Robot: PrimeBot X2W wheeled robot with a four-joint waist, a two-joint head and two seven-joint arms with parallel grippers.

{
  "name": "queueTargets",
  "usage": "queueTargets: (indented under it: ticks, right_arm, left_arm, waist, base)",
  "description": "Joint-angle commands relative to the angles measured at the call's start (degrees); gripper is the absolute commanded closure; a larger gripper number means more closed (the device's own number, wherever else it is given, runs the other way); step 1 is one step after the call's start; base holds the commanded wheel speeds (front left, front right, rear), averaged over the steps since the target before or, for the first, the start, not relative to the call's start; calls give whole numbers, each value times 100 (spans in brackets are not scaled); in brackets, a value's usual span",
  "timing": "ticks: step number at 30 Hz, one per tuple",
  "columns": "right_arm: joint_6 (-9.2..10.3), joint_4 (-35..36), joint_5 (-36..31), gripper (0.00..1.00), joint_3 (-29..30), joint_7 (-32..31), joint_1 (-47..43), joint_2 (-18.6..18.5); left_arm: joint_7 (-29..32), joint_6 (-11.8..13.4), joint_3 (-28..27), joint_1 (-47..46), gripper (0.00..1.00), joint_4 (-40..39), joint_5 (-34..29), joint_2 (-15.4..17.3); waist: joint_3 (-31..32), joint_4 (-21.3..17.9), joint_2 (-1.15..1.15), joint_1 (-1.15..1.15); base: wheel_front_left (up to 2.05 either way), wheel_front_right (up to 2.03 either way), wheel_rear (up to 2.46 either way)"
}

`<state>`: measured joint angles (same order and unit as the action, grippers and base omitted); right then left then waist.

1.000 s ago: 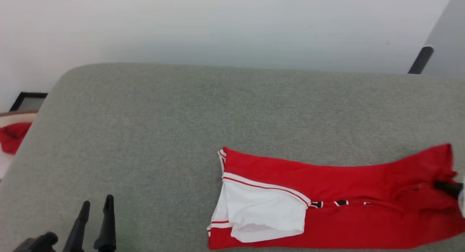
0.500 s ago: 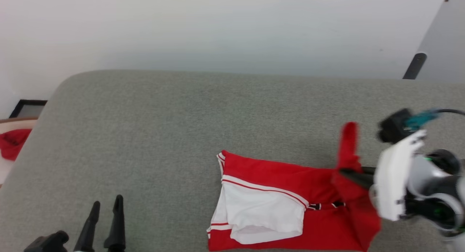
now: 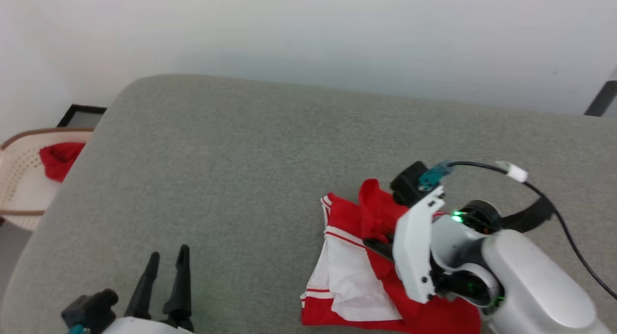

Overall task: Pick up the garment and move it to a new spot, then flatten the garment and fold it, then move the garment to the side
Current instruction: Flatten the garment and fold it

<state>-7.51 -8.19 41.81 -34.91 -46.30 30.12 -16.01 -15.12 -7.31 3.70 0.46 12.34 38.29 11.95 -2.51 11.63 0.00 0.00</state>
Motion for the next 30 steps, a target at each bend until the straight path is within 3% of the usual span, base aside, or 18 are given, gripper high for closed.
queueTargets:
  ticks: [1,9,10,11,12,23,30]
  right_arm:
    - [4,-130,-66,100,-91,83,117,48]
    - [4,-1379,-293,100,-669,632,622,361]
    - [4,-1464,-283,69,-726,726,695,366]
    - [4,-1546,-240,11,-765,815,742,383]
    - [4,-1603,-178,0,-830,876,777,411]
    - [4,-1241,611,0,-1301,1186,1168,82]
    - [4,-756,695,0,-1243,1729,1109,-583]
  left_arm:
    - [6,-24,25,-83,0,23,-4,-17]
    - [6,-24,148,-261,0,114,38,-62]
    - [6,-23,144,-262,0,122,49,-63]
    - [6,-23,136,-261,0,128,56,-63]
    - [6,-23,128,-259,0,131,60,-62]
    - [6,-25,-41,-142,0,88,-10,-2]
    - [6,-24,-192,-18,0,4,-60,84]
  waist:
    - [-75,135,0,0]
    - [-187,307,0,0]
    - [-195,307,0,0]
    - [-203,302,0,0]
    - [-207,294,0,0]
    - [-155,-89,0,0]
    - [-56,-430,0,0]
  base:
    - [0,0,0]
    - [0,0,0]
    - [0,0,0]
    - [0,0,0]
    - [0,0,0]
    - [0,0,0]
    - [0,0,0]
